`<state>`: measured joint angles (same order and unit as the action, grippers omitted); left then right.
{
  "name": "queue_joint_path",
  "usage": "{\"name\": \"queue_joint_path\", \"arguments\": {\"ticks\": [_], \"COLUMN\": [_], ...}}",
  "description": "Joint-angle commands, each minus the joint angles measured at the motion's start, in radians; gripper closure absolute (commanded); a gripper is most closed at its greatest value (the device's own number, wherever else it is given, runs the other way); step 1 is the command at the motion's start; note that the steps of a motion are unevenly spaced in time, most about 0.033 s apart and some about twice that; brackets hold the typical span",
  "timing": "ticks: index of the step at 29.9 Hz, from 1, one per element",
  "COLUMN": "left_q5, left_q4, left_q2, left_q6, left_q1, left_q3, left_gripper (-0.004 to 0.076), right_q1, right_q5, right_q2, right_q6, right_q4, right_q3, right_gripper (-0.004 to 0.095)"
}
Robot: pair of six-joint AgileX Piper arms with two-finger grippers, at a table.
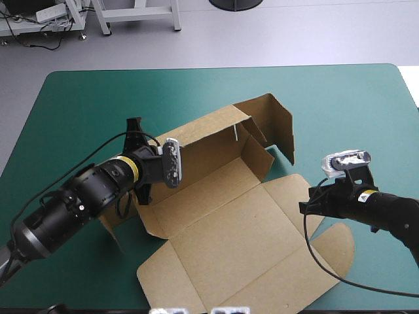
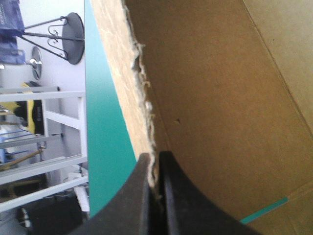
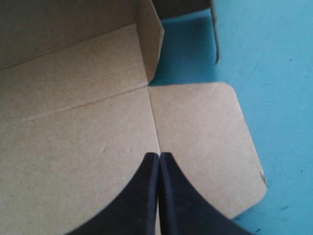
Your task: Fold the box
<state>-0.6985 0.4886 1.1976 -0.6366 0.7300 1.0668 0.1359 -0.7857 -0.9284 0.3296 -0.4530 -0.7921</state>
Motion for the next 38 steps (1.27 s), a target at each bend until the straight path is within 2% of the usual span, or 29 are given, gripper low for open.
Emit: {"name": "queue_joint_path", "arguments": {"ticks": [1, 4, 7, 10, 15, 20, 28, 38], "left_q5": [0.06, 0.063, 0.061, 0.065, 0.084, 0.109, 0.134, 0.147], "left_q4": [0.24, 0.434, 0.525, 0.532, 0.53, 0.538, 0.58, 0.668], "left_q2": [-0.025, -0.025, -0.032, -0.054, -0.071, -0.108, -0.175, -0.173], "left_q6": [0.161, 0.326, 0.434, 0.451, 0.465, 0.458, 0.469, 0.592], "left_q1": [0.081, 0.1, 0.102, 0.102, 0.102, 0.102, 0.102, 0.1], "left_q3": [-0.035, -0.059, -0.068, -0.087, -0.12, -0.161, -0.244, -0.264], "left_gripper": [0.0729, 0.0729, 0.0729, 0.0729, 0.0729, 0.0729, 0.0729, 0.0729], "right_q1": [0.005, 0.039, 0.09, 0.152, 0.251, 0.297, 0.297, 0.297], "right_q5": [0.045, 0.047, 0.085, 0.107, 0.087, 0.055, -0.008, -0.093], "right_q2": [-0.027, -0.05, -0.075, -0.126, -0.257, -0.343, -0.519, -0.738], "right_q6": [-0.012, -0.025, -0.044, -0.1, -0.214, -0.286, -0.258, -0.226], "right_q4": [-0.025, -0.029, -0.016, 0.041, 0.245, 0.373, 0.374, 0.362], "right_q3": [-0.064, -0.071, -0.088, -0.156, -0.34, -0.494, -0.735, -1.082], "right_gripper": [0.0925, 0.0914, 0.0908, 0.0908, 0.0908, 0.0908, 0.0908, 0.0908]}}
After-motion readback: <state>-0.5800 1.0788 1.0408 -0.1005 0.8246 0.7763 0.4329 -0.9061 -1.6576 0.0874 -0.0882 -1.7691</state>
